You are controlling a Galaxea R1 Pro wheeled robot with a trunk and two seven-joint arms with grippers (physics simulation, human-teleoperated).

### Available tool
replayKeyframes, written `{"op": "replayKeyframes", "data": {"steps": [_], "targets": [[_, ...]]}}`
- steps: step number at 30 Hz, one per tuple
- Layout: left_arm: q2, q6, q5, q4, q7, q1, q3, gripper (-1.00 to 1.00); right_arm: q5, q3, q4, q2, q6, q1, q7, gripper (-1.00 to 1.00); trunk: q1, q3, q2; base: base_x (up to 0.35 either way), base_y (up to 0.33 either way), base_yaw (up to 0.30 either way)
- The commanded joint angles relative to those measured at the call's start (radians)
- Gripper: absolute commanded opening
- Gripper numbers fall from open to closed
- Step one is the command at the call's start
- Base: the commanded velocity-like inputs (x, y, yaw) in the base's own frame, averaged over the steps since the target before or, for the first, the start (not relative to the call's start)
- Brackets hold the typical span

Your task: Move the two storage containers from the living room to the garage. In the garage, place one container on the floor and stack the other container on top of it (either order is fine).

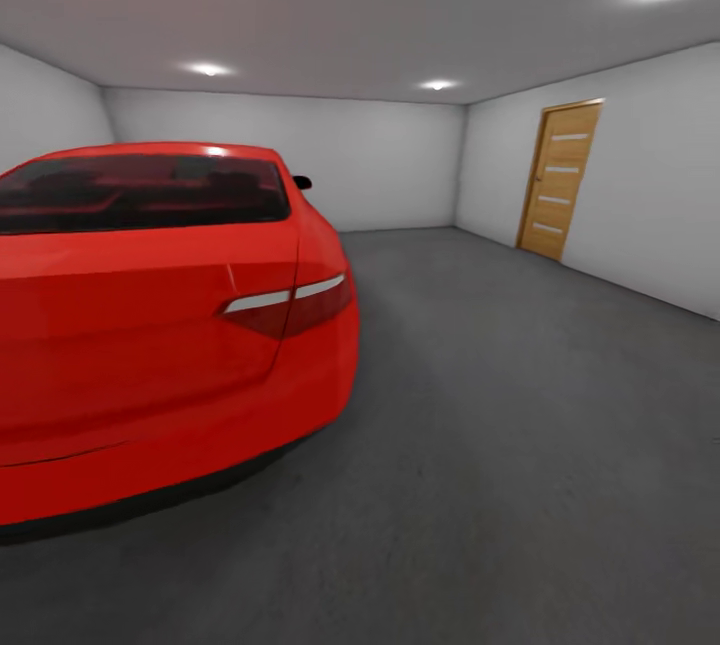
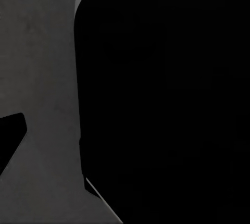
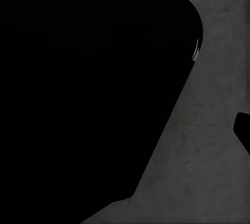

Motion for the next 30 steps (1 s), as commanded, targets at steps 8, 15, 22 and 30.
{"op": "replayKeyframes", "data": {"steps": [8, 15, 22, 30], "targets": [[0.000, -0.001, 0.001, 0.000, 0.001, 0.000, 0.001, 1.00, -0.012, 0.008, 0.000, 0.000, -0.003, 0.000, 0.001, 1.00, 0.000, -0.001, 0.000, 0.215, 0.000, -0.281], [0.000, 0.000, 0.000, 0.000, 0.002, 0.000, 0.002, 1.00, -0.012, 0.008, 0.000, 0.000, -0.003, 0.000, 0.001, 1.00, 0.000, -0.001, 0.000, 0.197, 0.000, -0.282], [0.000, -0.001, 0.001, 0.000, 0.003, 0.000, 0.002, 1.00, -0.012, 0.009, 0.000, -0.001, -0.003, 0.000, 0.001, 1.00, 0.000, -0.001, 0.000, 0.061, 0.000, -0.283], [0.000, -0.001, 0.001, 0.000, 0.002, 0.000, 0.002, 1.00, -0.011, 0.009, 0.000, -0.001, -0.003, 0.000, 0.001, 1.00, 0.000, -0.001, 0.000, 0.003, 0.000, -0.283]]}}
